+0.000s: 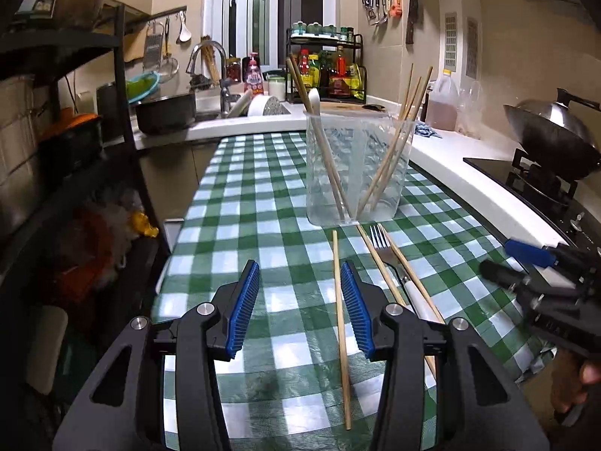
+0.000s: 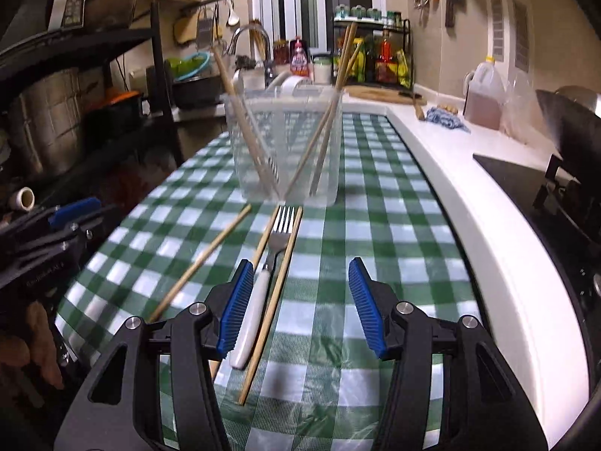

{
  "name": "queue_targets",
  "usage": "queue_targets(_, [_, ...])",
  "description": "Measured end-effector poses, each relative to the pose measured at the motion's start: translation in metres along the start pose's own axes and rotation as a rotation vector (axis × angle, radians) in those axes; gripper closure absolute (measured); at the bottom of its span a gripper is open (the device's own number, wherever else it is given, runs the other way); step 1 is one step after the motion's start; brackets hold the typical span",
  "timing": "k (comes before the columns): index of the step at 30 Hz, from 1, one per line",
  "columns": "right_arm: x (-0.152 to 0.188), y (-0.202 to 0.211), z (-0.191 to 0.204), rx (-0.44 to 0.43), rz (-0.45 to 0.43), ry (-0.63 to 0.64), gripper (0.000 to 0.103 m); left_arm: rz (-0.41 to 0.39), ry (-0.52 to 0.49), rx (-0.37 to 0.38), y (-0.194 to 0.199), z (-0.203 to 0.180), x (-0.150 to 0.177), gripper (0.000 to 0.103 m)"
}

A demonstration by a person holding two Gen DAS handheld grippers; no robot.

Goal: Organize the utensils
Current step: 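Move both open tools back down to the remaining utensils, then close the right tool on a chopstick while the left tool grasps another chopstick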

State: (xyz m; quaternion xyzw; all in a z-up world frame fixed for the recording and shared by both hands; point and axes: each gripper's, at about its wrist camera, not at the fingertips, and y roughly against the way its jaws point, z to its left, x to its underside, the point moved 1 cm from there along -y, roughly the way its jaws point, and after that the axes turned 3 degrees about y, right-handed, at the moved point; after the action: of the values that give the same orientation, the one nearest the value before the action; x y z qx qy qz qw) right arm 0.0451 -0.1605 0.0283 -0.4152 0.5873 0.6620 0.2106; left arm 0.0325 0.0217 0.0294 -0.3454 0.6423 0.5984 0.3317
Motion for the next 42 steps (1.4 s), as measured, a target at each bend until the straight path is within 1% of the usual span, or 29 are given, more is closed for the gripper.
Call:
queue_targets(2, [0.006,-0.005,0.005,0.004,0.018,0.024,0.054,0.023,0.013,-0.013,-0.008,0.002,0.005,0.058])
queue_targets(4, [0.012,-0.010,0.006,-0.003,0.041,0.025,0.064,0.055,0.040,-0.019,-0.017,0.007,0.009,0.058])
queue_targets(5, [0.015,-0.013,0.006,-0.017,0.063,0.017,0.067,0.070,0.057,-0.009,-0.019,0.009,0.010,0.059])
queue_targets(6, [0.018,-0.019,0.006,-0.040,0.093,0.005,0.073,0.088,0.075,0.003,-0.021,0.012,0.012,0.060])
queue_targets(7, [0.021,-0.023,0.008,-0.053,0.116,-0.001,0.076,0.108,0.087,0.010,-0.024,0.014,0.014,0.060])
queue_targets(11, [0.031,-0.039,0.015,-0.063,0.180,0.011,0.076,0.159,0.097,0.036,-0.028,0.015,0.023,0.060])
queue_targets(13, [0.035,-0.043,0.017,-0.067,0.204,0.014,0.076,0.157,0.080,0.047,-0.025,0.011,0.025,0.060])
queue_targets(15, [0.039,-0.046,0.020,-0.053,0.218,0.024,0.076,0.162,0.058,0.061,-0.024,0.005,0.029,0.061])
queue_targets(17, [0.042,-0.048,0.020,-0.048,0.233,0.020,0.076,0.174,0.047,0.072,-0.025,0.000,0.033,0.063])
queue_targets(19, [0.042,-0.046,0.023,-0.038,0.229,0.030,0.076,0.200,0.044,0.085,-0.029,-0.003,0.039,0.064])
queue_targets(21, [0.042,-0.046,0.024,-0.031,0.227,0.037,0.077,0.213,0.042,0.082,-0.031,-0.005,0.043,0.064])
queue_targets(23, [0.042,-0.045,0.024,-0.027,0.228,0.034,0.082,0.218,0.034,0.069,-0.033,-0.008,0.047,0.065])
queue_targets(24, [0.041,-0.045,0.023,-0.024,0.229,0.034,0.092,0.221,0.028,0.060,-0.034,-0.009,0.049,0.065])
queue_targets(25, [0.041,-0.044,0.024,-0.016,0.230,0.034,0.096,0.224,0.026,0.056,-0.034,-0.009,0.050,0.065])
queue_targets(30, [0.040,-0.044,0.016,0.021,0.236,0.018,0.097,0.244,0.007,0.053,-0.038,-0.015,0.057,0.066])
queue_targets(32, [0.039,-0.045,0.011,0.031,0.240,0.005,0.097,0.254,-0.002,0.051,-0.040,-0.017,0.060,0.071])
queue_targets(34, [0.038,-0.045,0.005,0.043,0.241,-0.015,0.097,0.245,-0.021,0.039,-0.040,-0.020,0.062,0.073])
queue_targets(35, [0.037,-0.045,0.002,0.047,0.240,-0.021,0.097,0.241,-0.026,0.039,-0.040,-0.022,0.062,0.077])
queue_targets(37, [0.036,-0.045,-0.002,0.052,0.236,-0.031,0.097,0.234,-0.023,0.035,-0.040,-0.022,0.062,0.091])
queue_targets(38, [0.036,-0.045,-0.003,0.056,0.235,-0.032,0.097,0.232,-0.021,0.031,-0.040,-0.021,0.062,0.097])
queue_targets(42, [0.037,-0.048,-0.006,0.063,0.246,-0.049,0.097,0.214,0.007,0.002,-0.039,-0.015,0.061,0.097])
